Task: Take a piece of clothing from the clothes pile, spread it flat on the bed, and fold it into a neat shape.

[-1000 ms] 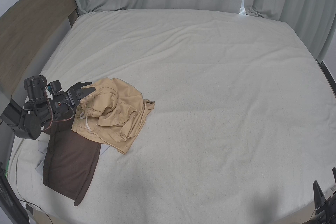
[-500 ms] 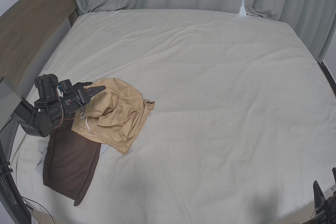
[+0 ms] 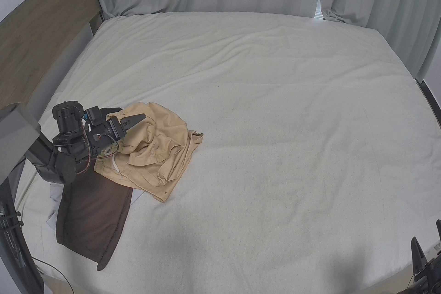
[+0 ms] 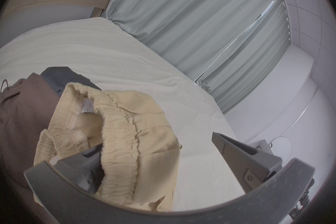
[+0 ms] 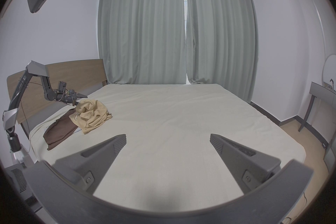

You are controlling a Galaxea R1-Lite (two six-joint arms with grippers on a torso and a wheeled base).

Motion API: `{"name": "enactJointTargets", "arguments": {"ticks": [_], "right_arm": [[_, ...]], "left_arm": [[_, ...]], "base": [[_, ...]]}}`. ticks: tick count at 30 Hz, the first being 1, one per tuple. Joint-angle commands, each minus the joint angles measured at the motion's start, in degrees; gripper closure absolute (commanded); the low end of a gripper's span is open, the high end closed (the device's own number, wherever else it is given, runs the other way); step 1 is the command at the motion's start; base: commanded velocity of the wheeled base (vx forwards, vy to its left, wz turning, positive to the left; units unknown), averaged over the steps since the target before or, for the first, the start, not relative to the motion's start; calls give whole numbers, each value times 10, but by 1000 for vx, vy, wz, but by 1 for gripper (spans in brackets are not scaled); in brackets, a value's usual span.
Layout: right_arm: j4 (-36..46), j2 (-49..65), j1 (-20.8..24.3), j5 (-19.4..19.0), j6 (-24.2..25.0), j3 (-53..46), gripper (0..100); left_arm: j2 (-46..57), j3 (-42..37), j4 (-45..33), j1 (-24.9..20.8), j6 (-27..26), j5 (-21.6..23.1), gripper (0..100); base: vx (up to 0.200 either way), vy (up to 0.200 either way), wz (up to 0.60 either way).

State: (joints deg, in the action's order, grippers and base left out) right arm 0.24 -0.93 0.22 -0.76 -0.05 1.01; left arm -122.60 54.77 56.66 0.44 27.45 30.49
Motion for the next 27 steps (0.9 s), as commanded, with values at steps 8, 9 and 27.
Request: {"name": "enactJointTargets", "arguments": {"ticks": [8,9,27], "right_arm": [[0,9,0,0,0,-8,0],[0,9,0,0,0,-8,0],[0,9,0,0,0,-8,0]], "left_arm": [[-21,18,18,-3,20,-3,0],[-23,21,20,-3,20,-3,0],[-3,-41,85,-3,30,1,100]], "base": [[0,0,0],[0,0,0],[0,0,0]]}}
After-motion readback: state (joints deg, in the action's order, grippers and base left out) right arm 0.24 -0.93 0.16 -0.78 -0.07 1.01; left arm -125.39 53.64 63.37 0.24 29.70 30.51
